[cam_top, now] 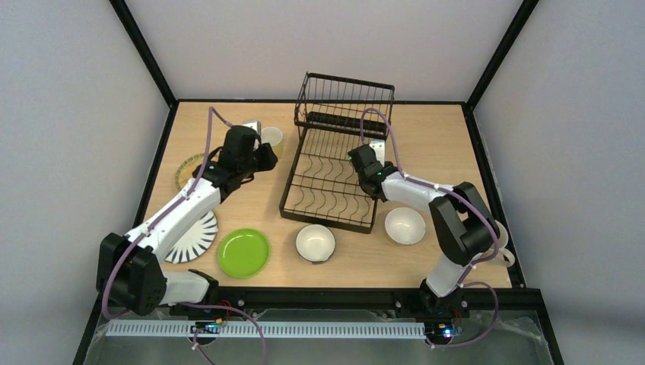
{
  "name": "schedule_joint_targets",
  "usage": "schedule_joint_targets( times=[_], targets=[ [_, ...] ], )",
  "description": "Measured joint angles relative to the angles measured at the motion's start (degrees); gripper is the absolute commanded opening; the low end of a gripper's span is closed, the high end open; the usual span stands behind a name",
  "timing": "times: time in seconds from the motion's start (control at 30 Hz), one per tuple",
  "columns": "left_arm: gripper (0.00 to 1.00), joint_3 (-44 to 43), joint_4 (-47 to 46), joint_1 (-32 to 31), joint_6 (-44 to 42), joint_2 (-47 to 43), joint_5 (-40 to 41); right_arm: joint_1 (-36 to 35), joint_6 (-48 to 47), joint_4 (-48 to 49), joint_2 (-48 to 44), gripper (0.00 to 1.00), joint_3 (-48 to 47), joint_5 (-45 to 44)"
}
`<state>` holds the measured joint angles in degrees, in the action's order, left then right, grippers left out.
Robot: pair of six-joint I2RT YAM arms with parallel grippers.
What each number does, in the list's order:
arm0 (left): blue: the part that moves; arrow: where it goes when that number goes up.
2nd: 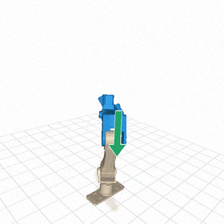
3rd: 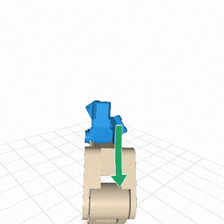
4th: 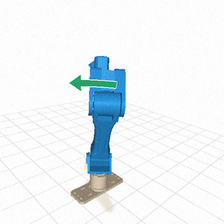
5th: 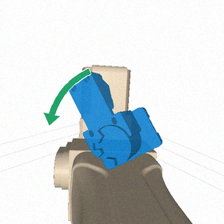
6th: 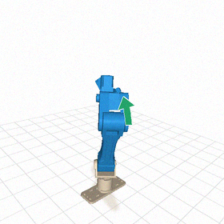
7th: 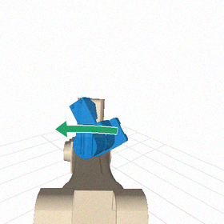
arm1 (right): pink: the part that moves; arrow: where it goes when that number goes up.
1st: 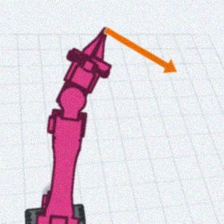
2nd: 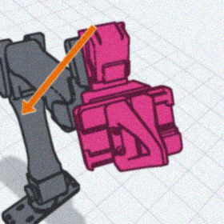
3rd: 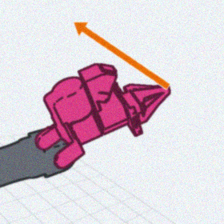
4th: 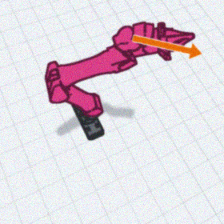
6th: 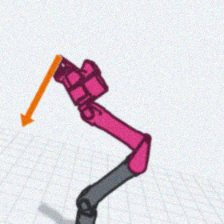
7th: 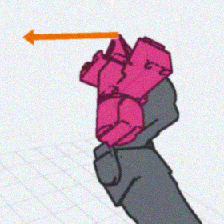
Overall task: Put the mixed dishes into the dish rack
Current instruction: Move the dish rack to the center of the board.
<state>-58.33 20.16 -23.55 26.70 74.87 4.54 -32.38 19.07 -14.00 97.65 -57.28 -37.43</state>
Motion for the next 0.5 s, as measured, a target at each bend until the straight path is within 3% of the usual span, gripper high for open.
schedule_joint_targets(
  times=[0.5],
  targets=[
    [0.99,0.0,0.0,-0.1,-0.7,1.5,0.1,1.7,-9.8,4.5,2.5,0.0,-2.1,5.4]
  ],
)
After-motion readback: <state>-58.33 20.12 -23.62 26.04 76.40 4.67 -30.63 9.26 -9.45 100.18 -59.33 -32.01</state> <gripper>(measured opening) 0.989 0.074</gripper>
